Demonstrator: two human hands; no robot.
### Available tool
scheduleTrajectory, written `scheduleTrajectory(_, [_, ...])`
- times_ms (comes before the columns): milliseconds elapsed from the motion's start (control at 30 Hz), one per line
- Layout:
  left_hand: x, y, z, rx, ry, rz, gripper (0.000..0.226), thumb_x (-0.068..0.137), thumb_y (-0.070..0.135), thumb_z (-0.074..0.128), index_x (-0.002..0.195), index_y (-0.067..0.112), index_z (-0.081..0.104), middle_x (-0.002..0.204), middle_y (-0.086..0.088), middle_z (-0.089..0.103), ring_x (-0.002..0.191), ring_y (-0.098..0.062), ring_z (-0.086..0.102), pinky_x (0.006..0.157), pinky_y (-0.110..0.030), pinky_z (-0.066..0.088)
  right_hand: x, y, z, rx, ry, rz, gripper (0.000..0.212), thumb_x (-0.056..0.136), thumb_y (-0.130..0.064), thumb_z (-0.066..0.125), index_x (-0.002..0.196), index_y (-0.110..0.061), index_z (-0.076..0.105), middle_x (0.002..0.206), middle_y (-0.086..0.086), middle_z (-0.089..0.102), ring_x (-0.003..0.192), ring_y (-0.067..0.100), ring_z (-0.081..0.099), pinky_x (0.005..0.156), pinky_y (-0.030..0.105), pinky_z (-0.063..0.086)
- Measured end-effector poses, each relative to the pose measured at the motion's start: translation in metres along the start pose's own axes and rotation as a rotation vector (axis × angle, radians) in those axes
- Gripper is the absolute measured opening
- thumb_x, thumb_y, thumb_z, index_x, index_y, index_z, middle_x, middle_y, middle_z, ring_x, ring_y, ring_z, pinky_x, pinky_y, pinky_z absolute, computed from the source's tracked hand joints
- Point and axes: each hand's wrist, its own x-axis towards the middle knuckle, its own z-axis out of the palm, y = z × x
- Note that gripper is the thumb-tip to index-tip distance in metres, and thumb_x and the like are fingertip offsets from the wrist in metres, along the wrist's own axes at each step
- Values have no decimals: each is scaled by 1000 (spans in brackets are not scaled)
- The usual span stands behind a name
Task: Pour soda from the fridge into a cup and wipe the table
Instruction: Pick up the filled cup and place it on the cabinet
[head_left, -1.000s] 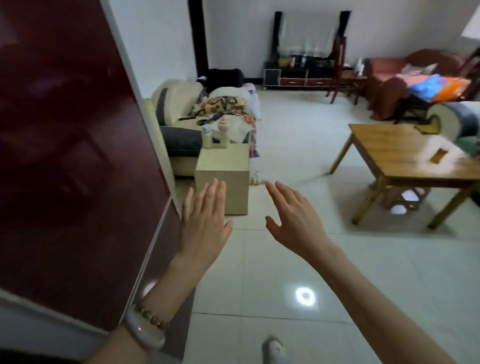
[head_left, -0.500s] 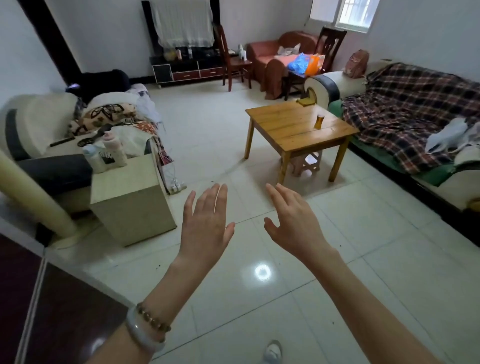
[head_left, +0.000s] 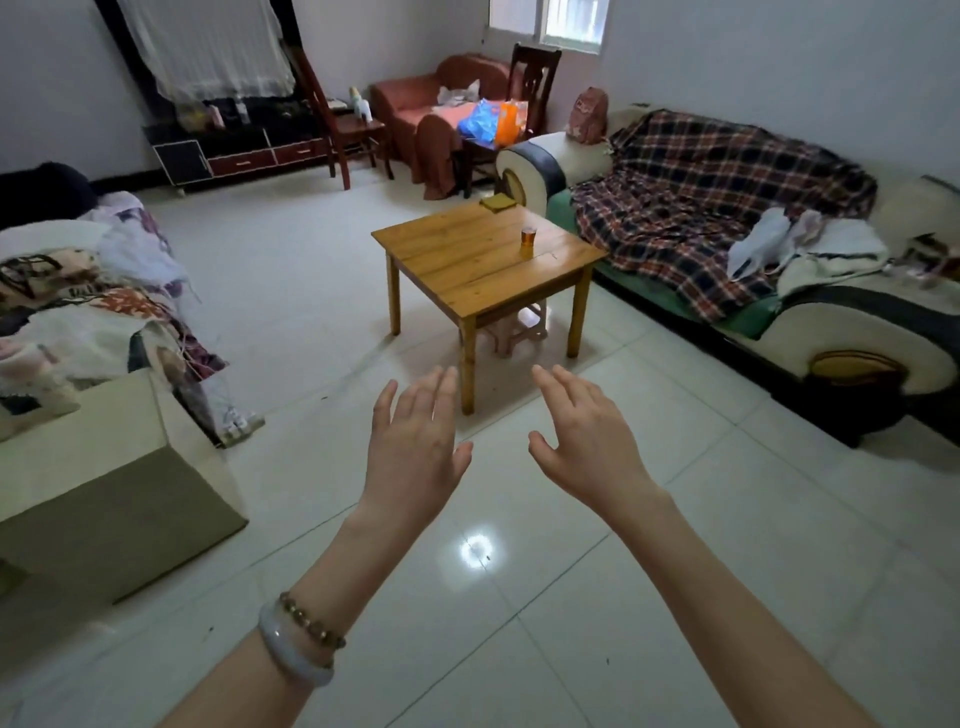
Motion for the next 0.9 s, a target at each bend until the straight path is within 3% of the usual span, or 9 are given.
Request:
scheduleTrajectory(333, [130,47,76,-107,-45,117,81,71,36,77,137,5,43,132,-13,55,123,-28,52,106,-46,34,78,104,11,-50,-21,187,69,89,-30,54,148,-15,22,149,11,34,137,23,31,111,35,27])
scheduleTrajectory(900, [444,68,215,-158,32,201,82,65,36,83,131,4,48,126,-15,60,116,-28,58,101,-47,40,347,279,33,-69,-5,234,67,89,-30,54,147,-18,22,146,6,37,133,19,34,109,31,30])
